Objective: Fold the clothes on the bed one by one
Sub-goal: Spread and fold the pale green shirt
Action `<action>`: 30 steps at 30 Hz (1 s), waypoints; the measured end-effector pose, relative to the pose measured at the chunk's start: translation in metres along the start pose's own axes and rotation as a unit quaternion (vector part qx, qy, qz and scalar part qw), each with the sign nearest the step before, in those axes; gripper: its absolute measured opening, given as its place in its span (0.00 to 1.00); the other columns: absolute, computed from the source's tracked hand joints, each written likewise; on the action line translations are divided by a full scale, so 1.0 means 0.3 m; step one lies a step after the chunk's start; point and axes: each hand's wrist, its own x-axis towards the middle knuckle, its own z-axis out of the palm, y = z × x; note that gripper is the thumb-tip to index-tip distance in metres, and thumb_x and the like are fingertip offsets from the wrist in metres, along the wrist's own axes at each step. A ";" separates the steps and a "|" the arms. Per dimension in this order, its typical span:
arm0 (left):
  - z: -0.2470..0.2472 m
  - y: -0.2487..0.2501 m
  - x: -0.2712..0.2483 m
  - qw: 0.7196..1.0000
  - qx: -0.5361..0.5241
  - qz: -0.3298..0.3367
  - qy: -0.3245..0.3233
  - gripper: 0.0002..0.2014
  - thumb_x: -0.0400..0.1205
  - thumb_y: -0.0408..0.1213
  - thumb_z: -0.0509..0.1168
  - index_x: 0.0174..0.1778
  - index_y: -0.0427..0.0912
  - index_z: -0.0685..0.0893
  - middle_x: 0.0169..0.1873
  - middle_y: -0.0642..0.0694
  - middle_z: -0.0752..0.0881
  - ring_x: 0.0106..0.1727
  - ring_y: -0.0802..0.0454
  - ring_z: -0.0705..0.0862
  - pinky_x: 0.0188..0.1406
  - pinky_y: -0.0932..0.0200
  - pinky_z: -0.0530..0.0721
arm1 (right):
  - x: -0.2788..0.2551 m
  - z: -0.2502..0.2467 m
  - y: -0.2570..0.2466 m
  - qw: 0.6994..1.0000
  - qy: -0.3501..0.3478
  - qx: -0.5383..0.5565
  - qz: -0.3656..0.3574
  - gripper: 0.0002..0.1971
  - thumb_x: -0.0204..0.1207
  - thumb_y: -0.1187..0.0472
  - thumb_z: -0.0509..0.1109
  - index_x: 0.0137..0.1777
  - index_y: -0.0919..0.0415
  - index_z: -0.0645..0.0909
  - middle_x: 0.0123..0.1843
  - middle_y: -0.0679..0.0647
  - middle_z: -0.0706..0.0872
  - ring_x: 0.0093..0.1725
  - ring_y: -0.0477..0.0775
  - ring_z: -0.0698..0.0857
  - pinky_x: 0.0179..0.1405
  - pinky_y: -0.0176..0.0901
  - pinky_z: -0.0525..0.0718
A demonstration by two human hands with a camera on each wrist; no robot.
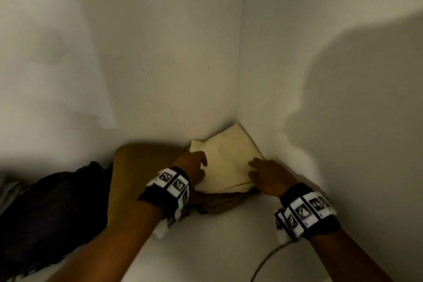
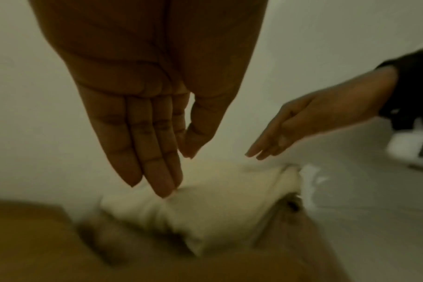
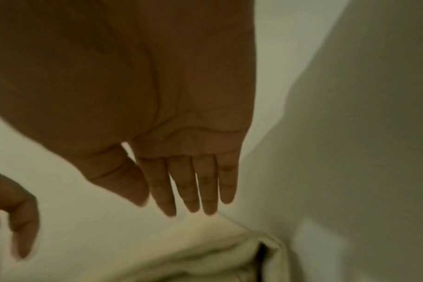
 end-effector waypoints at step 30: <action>0.101 -0.108 0.127 0.964 0.193 0.095 -0.155 0.79 0.44 0.88 0.50 0.86 0.45 0.30 0.87 0.45 0.36 0.88 0.44 0.44 0.87 0.46 0.48 | 0.157 0.153 0.061 0.998 -0.061 0.030 0.004 0.85 0.33 0.07 0.22 0.90 0.64 0.38 0.91 0.60 0.40 0.90 0.58 0.42 0.88 0.50 0.42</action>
